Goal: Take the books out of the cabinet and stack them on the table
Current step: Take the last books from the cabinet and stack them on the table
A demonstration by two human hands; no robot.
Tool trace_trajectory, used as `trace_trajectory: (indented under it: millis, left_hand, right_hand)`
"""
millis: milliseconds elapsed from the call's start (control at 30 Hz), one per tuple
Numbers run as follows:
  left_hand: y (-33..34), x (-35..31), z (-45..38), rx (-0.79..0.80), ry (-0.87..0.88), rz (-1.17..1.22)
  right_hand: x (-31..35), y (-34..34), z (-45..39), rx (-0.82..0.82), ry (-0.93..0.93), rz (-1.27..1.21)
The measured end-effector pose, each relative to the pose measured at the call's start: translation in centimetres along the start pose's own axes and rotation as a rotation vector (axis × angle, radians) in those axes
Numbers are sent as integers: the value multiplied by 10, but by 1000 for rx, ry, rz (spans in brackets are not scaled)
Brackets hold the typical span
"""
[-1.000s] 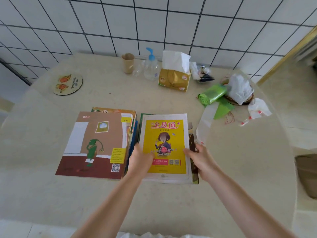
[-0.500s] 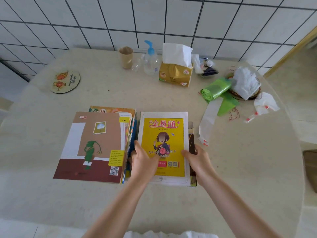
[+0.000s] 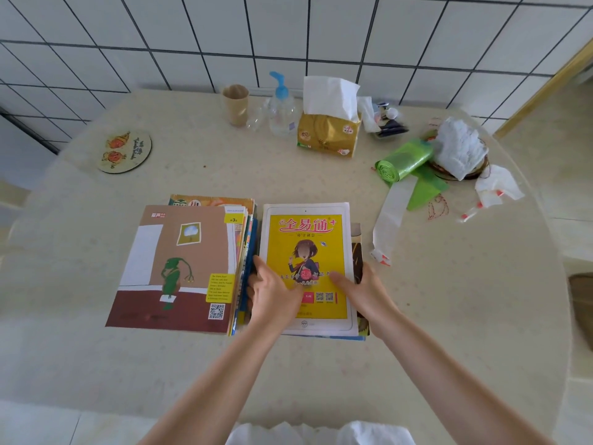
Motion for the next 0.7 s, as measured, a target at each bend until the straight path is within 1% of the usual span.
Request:
trace_trajectory:
  millis: [67, 167, 300, 400, 500, 567, 633, 700]
  left_hand:
    - [0, 0, 1, -13, 21, 0]
    - [-3, 0, 7, -31, 108, -15]
    - [-6, 2, 30, -117, 269, -179]
    - [-9, 6, 40, -121, 317, -196]
    - [-14, 6, 49, -114, 396, -192]
    - [-17, 7, 55, -111, 445, -184]
    - [-19, 7, 61, -91, 476, -187]
    - [-20, 7, 67, -57, 502, -190]
  right_hand:
    - [4, -1, 5, 14, -22, -46]
    - [14, 1, 16, 29, -9, -77]
    - [20, 4, 29, -43, -13, -39]
    - [22, -3, 36, -76, -41, -42]
    - [31, -19, 53, -152, -109, -9]
    - [40, -29, 70, -229, -203, 24]
    - [43, -31, 87, -270, -276, 49]
    - [44, -26, 103, -312, -311, 63]
Point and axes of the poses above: each hand's wrist, its own z-axis away from the middle knuckle, its own y-axis out of the palm, x = y × z, the point moved 6 cm from there along -z, towards the middle knuckle, and after that the axes turned 9 degrees about z, right-handed, at the moved point
